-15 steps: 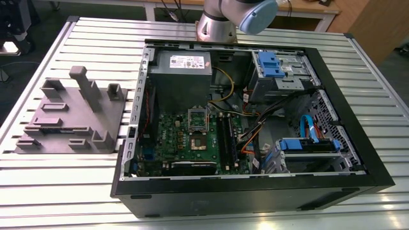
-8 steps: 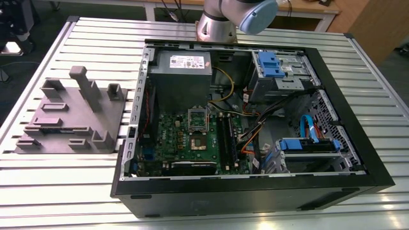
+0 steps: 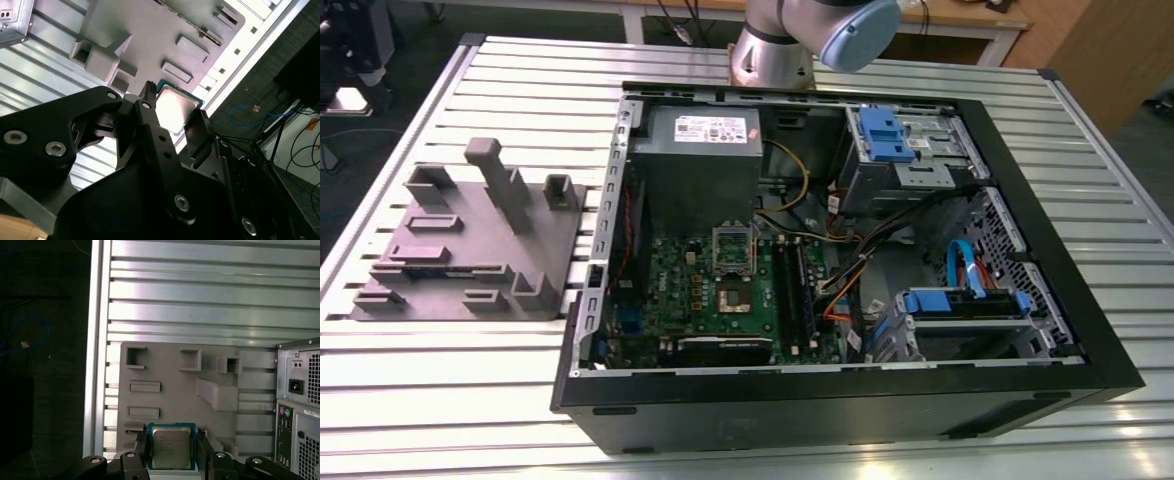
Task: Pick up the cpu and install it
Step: 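Pick up the cpu and move it towards the insertion slot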
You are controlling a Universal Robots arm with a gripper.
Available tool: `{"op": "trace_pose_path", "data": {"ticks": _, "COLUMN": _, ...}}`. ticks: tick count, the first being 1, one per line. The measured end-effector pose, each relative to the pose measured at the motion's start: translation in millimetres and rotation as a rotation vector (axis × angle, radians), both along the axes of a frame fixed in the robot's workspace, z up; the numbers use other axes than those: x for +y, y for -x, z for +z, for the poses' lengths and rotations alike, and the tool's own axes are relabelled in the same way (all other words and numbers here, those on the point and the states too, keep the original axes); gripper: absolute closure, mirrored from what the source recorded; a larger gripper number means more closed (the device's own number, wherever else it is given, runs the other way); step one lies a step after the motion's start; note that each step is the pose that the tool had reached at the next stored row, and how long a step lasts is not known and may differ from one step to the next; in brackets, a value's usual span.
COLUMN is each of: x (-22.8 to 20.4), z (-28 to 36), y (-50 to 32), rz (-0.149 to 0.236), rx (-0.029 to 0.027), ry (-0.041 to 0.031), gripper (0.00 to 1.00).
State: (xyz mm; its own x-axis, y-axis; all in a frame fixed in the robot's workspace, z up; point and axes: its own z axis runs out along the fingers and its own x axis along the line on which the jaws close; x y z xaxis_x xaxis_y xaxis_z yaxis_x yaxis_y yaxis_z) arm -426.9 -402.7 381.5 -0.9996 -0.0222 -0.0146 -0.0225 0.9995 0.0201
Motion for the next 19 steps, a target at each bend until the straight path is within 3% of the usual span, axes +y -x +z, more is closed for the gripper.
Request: {"op": "trace_pose_path", "data": {"ticks": 19, "x": 0.0, "z": 0.0, "y": -6.7, "rz": 0.0, "rx": 0.0001, "ry": 0.0001, "gripper": 0.53}}
